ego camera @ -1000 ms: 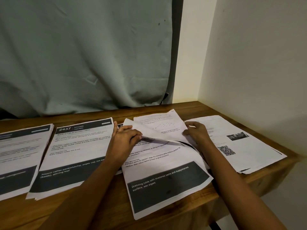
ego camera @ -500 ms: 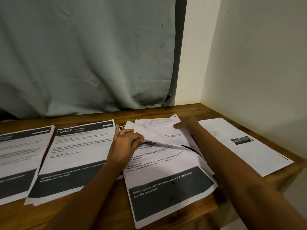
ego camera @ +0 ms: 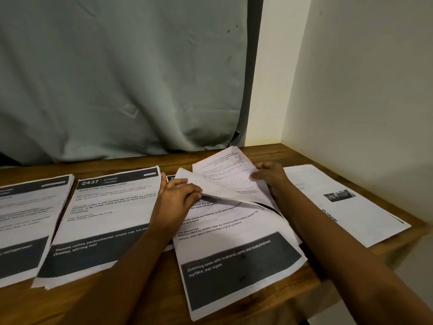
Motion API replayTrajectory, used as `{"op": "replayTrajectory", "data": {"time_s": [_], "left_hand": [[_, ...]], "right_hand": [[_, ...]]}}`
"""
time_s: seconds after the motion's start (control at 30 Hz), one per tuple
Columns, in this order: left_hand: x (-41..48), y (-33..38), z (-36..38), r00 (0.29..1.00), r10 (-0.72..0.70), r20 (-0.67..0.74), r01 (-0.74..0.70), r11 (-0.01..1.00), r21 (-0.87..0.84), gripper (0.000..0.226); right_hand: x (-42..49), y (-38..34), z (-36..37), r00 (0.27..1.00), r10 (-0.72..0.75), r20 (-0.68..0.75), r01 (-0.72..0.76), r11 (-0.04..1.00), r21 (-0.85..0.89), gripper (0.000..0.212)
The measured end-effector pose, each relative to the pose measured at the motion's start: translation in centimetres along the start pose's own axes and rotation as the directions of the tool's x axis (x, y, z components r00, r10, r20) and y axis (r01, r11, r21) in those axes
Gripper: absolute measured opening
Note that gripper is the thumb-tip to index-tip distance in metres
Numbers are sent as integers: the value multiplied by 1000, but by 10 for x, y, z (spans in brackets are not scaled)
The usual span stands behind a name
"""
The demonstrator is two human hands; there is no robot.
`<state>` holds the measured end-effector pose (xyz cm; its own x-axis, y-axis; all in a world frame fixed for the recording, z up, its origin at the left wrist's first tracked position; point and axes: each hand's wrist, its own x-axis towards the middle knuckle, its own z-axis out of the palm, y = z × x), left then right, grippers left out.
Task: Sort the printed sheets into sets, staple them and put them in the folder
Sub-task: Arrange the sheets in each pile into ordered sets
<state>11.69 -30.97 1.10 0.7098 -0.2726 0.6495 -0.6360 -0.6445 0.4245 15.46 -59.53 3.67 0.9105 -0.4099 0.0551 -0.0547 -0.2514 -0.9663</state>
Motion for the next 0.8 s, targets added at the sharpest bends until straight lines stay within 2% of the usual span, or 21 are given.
{"op": "replayTrajectory", "data": {"time_s": [0.1,0.2,0.27,0.37,0.43,0.7,0.8], "left_hand": [[0,-1,-1,1000,10,1,-10,1000,-18,18],[-1,1,-2,1000,-20,-10,20,999,-44,19],[-1,6,-3,994,-105,6,105,990,-93,21],[-2,9,-5,979,-199,33,201,969,-142,25],[-2,6,-4,976,-211,44,216,966,-145,27],[-2,5,-3,976,-213,40,216,969,-122,27],[-3,5,-3,979,-201,26,203,973,-111,19]], "right_hand": [[-34,-17,-3,983,-167,72,164,985,46,21],[-69,-23,-11,916,-344,208,339,939,60,19],[-86,-19,-16,873,-368,319,377,925,36,17],[-95,-9,-17,840,-368,398,442,890,-110,15],[-94,-4,-16,824,-386,415,482,863,-153,16],[-87,4,-16,799,-420,429,511,851,-119,20],[-86,2,-14,840,-428,334,473,879,-62,27]]}}
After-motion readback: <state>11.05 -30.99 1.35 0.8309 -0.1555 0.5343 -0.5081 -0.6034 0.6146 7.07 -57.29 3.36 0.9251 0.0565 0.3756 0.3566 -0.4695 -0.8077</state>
